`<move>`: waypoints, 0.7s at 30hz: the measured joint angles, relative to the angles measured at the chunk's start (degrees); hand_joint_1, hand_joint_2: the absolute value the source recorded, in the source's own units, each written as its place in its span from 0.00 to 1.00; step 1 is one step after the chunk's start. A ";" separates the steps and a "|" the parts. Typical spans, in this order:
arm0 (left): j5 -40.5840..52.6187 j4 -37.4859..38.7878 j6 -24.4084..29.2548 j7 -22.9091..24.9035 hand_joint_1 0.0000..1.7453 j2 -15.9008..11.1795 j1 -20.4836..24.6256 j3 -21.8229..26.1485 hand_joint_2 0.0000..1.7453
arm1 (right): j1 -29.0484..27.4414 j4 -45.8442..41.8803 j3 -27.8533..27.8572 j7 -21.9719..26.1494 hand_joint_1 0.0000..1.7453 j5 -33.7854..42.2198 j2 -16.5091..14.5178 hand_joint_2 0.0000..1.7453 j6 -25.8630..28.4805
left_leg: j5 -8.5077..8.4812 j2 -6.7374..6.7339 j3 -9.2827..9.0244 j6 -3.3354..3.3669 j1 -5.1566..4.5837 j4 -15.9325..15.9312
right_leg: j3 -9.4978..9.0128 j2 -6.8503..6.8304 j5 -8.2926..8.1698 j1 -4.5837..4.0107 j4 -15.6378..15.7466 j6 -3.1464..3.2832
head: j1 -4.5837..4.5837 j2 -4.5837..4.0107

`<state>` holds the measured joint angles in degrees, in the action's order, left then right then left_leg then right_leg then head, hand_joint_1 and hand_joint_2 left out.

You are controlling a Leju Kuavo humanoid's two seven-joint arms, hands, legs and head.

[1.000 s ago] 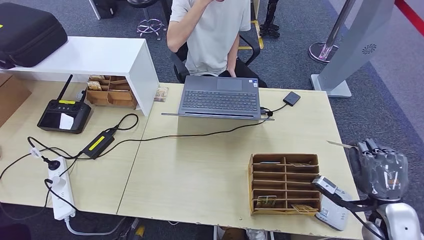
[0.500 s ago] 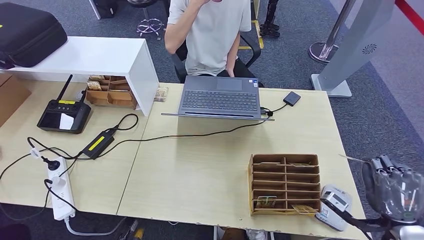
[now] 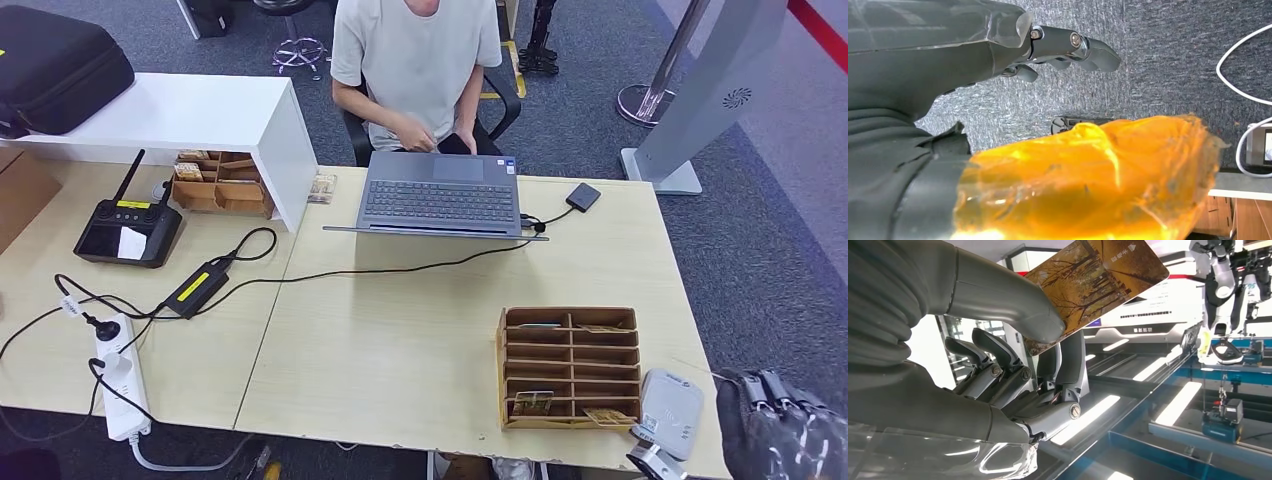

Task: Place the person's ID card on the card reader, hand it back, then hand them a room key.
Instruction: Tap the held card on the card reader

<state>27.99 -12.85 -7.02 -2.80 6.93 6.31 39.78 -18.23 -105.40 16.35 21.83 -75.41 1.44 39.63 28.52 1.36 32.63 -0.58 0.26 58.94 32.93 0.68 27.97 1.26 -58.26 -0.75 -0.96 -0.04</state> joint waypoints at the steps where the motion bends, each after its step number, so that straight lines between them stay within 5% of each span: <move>1: -0.01 0.00 0.01 0.01 0.00 0.00 0.00 0.00 0.00 | -0.12 -0.16 0.18 0.01 1.00 0.01 -0.30 1.00 0.00 | 0.00 0.00 0.00 0.00 0.00 0.00 | 0.00 0.00 0.00 0.00 0.00 0.00 | 0.00 0.00; 21: -0.40 0.00 -2.61 -0.26 0.00 -0.63 -0.24 0.00 0.00 | -0.34 4.77 4.05 2.62 1.00 -1.29 -5.33 1.00 0.00 | 0.00 0.00 -0.01 0.00 0.01 0.00 | -0.01 0.00 0.01 -0.01 0.00 0.01 | 0.00 0.00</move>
<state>27.59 -12.85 -9.62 -3.05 6.29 6.08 39.78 -18.58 -100.63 20.40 24.45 -76.69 -3.88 39.63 28.52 1.36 32.62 -0.59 0.27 58.95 32.93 0.68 27.97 1.25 -58.26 -0.74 -0.96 -0.04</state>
